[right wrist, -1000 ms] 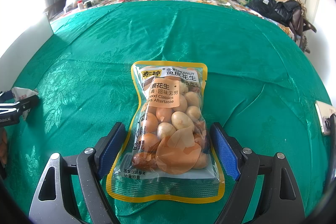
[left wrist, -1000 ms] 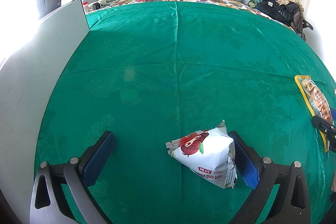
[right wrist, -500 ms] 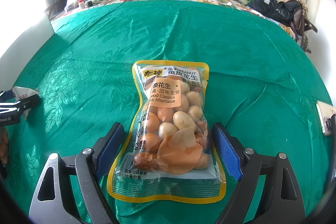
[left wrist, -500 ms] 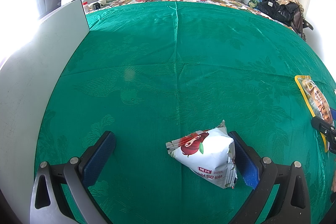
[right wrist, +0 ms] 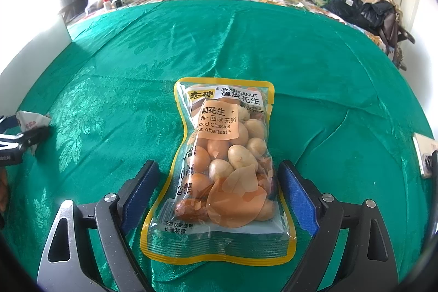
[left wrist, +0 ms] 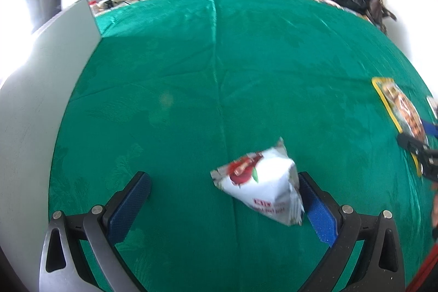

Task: Organize snacks
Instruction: 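Carry both packs into the white box and open both grippers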

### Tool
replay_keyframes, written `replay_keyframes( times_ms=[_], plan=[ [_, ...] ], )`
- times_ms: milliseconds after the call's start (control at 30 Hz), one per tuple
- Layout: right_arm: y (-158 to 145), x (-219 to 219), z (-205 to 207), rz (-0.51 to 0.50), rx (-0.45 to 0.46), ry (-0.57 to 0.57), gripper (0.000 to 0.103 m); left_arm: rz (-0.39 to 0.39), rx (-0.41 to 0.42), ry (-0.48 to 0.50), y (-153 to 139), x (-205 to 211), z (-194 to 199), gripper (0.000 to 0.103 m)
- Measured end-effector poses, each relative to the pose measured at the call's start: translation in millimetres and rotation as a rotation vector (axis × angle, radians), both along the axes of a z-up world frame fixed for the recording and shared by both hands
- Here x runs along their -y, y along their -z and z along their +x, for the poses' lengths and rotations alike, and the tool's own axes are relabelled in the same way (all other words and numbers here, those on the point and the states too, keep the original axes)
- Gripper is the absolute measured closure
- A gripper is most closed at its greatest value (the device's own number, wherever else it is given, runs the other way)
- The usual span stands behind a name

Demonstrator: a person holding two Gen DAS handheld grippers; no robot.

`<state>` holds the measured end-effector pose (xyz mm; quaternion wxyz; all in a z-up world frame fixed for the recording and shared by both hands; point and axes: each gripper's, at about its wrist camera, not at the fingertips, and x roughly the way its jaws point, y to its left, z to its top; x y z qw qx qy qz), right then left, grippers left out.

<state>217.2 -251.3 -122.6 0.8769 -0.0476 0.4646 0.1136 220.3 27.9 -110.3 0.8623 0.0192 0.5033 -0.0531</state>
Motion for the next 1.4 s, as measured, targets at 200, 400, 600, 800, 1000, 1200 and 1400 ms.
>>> replay_keyframes(
  times_ms=[200,400,600,800,1000,1200,1400],
  plan=[
    [-10.1,-9.7,34.7,-0.075,-0.269,-0.064,0.013,-0.001,-0.001,0.112,-11.5,22.9,-10.8,0.044],
    [-21.9,0.5,37.1,0.003,-0.349,-0.024,0.045,-0.105,-0.001,0.052,-28.2,9.6,-11.1,0.078],
    [-42.0,4.0,19.1,0.112,-0.329,0.002,0.046,-0.262,-0.001,-0.043,-49.7,-21.4,-30.8,0.078],
    [-81.5,-32.1,11.1,0.31,-0.302,-0.011,0.045,-0.371,0.087,-0.103,-113.3,-70.9,-55.8,0.078],
    [-149.2,-148.8,7.8,0.479,-0.248,-0.2,0.045,-0.288,0.18,-0.223,-175.0,-171.2,-75.6,0.078],
    [-197.3,-299.8,-16.6,0.58,-0.248,-0.446,0.045,-0.119,0.15,-0.444,-171.2,-289.5,-104.1,0.078],
    [-177.9,-407.4,-44.9,0.556,-0.27,-0.565,0.032,0.011,0.077,-0.576,-122.9,-342.3,-138.7,0.054]
  ],
)
